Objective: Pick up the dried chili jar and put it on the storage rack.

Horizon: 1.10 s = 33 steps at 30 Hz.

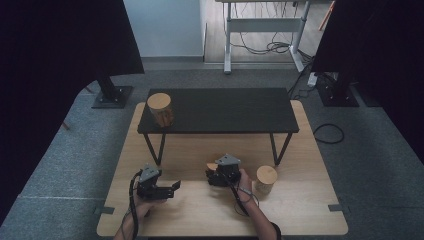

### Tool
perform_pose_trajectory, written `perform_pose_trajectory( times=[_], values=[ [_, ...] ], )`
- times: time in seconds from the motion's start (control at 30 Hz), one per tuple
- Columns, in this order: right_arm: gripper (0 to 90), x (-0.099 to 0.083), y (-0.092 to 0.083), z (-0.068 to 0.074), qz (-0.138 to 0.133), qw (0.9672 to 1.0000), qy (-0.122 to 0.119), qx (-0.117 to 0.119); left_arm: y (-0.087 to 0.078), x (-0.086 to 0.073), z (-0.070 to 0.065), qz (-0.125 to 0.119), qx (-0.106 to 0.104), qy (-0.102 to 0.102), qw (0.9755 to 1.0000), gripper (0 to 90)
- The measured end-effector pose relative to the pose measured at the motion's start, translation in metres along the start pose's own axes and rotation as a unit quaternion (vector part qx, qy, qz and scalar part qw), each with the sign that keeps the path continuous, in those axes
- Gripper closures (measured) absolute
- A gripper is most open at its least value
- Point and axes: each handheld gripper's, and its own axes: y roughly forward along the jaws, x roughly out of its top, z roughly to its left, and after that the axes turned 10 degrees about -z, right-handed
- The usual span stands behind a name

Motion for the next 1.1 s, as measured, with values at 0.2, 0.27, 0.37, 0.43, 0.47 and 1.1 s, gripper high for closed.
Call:
perform_pose_trajectory(
  times=[0.2,0.27,0.37,0.43,0.47,1.1],
  values=[
    [24.7,-0.0021,-0.0006,-0.0001,-0.005,1.0,-0.005,0.001,0.0003,0.0,0.0002,0.001,0.0,-0.001,1.0,6.2],
    [24.8,-0.0019,-0.0007,0.0004,-0.005,1.0,-0.005,0.0,0.0006,0.0001,0.0002,0.002,-0.001,0.001,1.0,6.2],
    [24.8,-0.0019,-0.0005,0.0007,-0.005,1.0,-0.004,0.0,0.0012,-0.0001,-0.0006,0.003,-0.001,0.001,1.0,6.2],
    [24.8,-0.0017,-0.0005,0.001,-0.004,1.0,-0.004,0.001,0.0013,-0.0001,-0.0008,0.003,-0.001,0.001,1.0,6.2],
    [24.9,-0.002,-0.0005,0.0013,-0.005,1.0,-0.004,0.001,0.0016,-0.0002,-0.001,0.004,-0.001,0.002,1.0,6.2],
    [24.9,-0.0006,-0.0064,0.0014,-0.012,0.9999,-0.003,0.002,0.001,-0.0001,0.0006,0.003,-0.003,-0.01,0.9999,6.4]
  ],
)
